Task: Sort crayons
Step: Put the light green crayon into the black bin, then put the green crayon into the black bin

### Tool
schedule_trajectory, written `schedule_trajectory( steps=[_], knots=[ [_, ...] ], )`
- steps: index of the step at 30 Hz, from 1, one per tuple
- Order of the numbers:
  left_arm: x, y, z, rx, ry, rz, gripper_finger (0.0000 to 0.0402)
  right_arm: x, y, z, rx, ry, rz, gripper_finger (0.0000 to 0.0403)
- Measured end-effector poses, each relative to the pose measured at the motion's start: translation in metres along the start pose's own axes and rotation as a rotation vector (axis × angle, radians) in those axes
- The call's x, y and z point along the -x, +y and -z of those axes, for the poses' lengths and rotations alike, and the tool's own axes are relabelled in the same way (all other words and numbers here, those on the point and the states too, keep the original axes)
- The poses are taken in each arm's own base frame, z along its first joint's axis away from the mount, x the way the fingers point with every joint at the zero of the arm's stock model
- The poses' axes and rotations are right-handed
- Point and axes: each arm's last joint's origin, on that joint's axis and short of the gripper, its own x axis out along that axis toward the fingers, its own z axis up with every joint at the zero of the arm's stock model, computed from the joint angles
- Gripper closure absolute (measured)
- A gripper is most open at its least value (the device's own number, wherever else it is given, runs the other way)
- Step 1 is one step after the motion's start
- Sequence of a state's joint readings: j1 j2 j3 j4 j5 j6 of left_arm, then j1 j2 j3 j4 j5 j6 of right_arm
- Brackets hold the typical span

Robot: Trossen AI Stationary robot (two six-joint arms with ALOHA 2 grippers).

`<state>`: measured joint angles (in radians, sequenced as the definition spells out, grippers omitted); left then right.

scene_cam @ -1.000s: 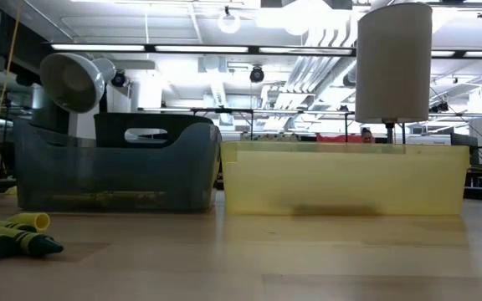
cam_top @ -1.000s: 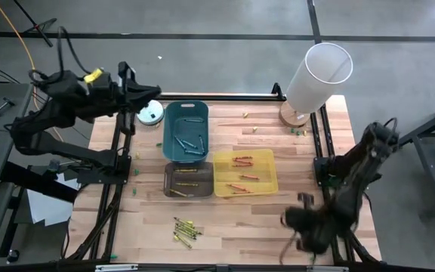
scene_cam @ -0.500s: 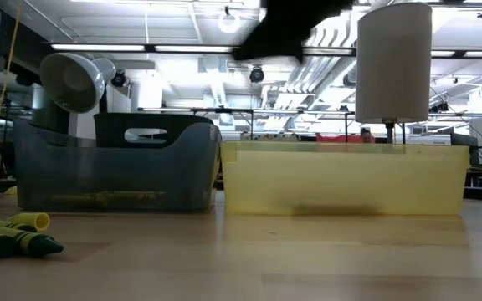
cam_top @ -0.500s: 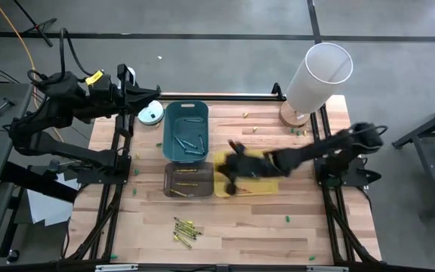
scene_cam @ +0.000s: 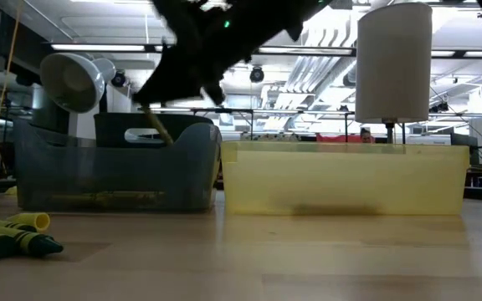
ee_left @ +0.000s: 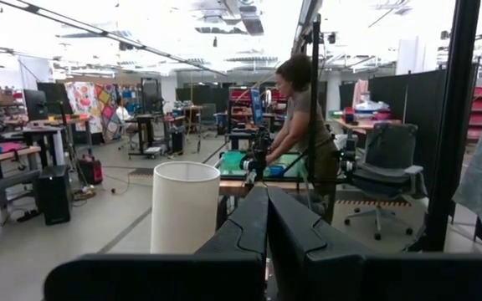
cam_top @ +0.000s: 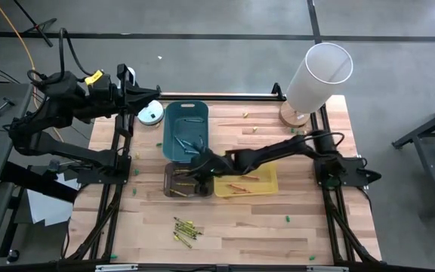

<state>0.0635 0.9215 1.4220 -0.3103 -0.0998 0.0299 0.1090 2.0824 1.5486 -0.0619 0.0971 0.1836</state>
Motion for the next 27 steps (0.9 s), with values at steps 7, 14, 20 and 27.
schedule_trajectory(
  steps=[7,14,20,27],
  knots=[
    [0.000,0.000,0.000,0.000,0.000,-0.001,0.0402,-0.015,0.005,0.005,-0.019,0.082,0.015,0.0391],
    [0.000,0.000,0.000,0.000,0.004,-0.001,0.0401,-0.013,0.005,0.008,-0.024,0.130,0.013,0.0354],
    [0.000,0.000,0.000,0.000,0.004,-0.001,0.0401,-0.013,0.005,0.009,-0.026,0.144,-0.010,0.0292],
    [0.000,0.000,0.000,-0.001,0.005,-0.001,0.0401,0.008,-0.002,-0.010,-0.035,0.138,-0.076,0.0222]
  ],
)
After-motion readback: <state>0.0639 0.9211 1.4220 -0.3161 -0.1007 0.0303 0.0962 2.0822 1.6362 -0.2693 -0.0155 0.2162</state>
